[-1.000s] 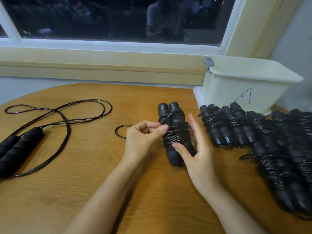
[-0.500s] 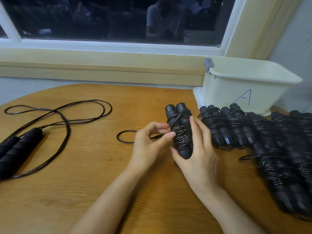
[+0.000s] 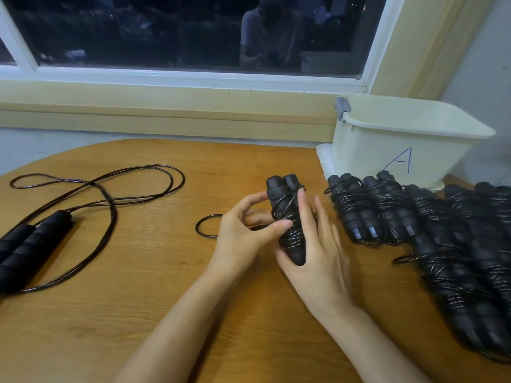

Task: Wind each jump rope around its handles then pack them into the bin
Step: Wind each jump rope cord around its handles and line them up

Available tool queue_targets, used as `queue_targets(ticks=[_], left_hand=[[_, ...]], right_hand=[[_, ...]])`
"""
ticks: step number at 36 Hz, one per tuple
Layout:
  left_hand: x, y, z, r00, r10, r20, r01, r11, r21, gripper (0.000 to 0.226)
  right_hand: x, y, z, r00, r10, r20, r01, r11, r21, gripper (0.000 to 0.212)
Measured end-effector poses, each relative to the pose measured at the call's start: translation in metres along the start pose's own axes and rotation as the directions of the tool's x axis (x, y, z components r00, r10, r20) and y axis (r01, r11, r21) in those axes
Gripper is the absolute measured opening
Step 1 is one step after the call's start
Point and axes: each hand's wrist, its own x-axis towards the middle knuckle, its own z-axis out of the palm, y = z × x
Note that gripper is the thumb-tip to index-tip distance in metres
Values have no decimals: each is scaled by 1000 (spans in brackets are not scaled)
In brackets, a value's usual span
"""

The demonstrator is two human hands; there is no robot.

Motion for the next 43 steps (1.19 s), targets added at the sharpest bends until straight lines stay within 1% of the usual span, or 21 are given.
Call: queue_targets(ticks=[2,6,8,10,14,16,18,19,22,26,27,29,31,35,37,39,43], left_hand=[[-1,-1,2,1000,1,-13,-1,1000,-1,56],[1,-3,1,1000,5,-24,-6,1000,-6,57],[2,-1,-3,999,24,-24,-24,1000,9,56],[3,0,-5,999,43,-14,-42,999,21,52],[3,3,-7,998,60,-7,-60,998,-3,48],[5,4,-9,997,78,-5,-78,997,-6,48],[5,2,-10,995,100,2,-100,995,-7,50],[5,1,-11,994,110,-2,-110,994,-11,50],[5,0,-13,996,91,-3,-91,996,-14,57],[5,2,-13,991,12,133,3,994,-114,77],[4,3,-12,988,-1,157,22,991,-130,79],[3,5,-10,986,-12,166,36,989,-141,76],[3,5,-9,988,-15,155,36,991,-133,71],[4,2,-10,994,-15,106,26,995,-97,66],[5,0,-11,997,-8,82,11,999,-41,70],[6,-2,-12,999,-10,44,11,1000,-14,74],[8,-4,-15,1000,-10,-11,10,1000,16,78]], right_hand=[[-1,0,1,1000,-10,5,10,1000,-21,111],[-1,2,0,999,-21,-26,21,1000,10,103],[1,4,2,999,-23,-44,27,995,93,98],[2,6,3,999,-14,-32,22,967,253,94],[5,10,0,999,14,29,-27,848,530,91],[5,8,-3,995,33,96,-89,740,667,91],[3,3,-5,989,44,143,-137,653,745,88],[3,2,-6,987,46,151,-146,632,761,87],[2,-1,-8,986,49,160,-157,613,775,86],[2,-1,-10,982,45,183,-174,591,788,85],[2,-1,-9,981,40,190,-177,585,792,85],[2,-1,-8,981,23,193,-170,587,791,84],[3,-2,-5,982,19,186,-158,610,776,84],[2,2,-1,993,34,117,-100,775,624,83],[2,3,0,995,21,103,-77,811,581,83],[1,2,0,994,-8,105,-56,803,594,82],[2,2,1,989,-38,143,-65,759,648,73]])
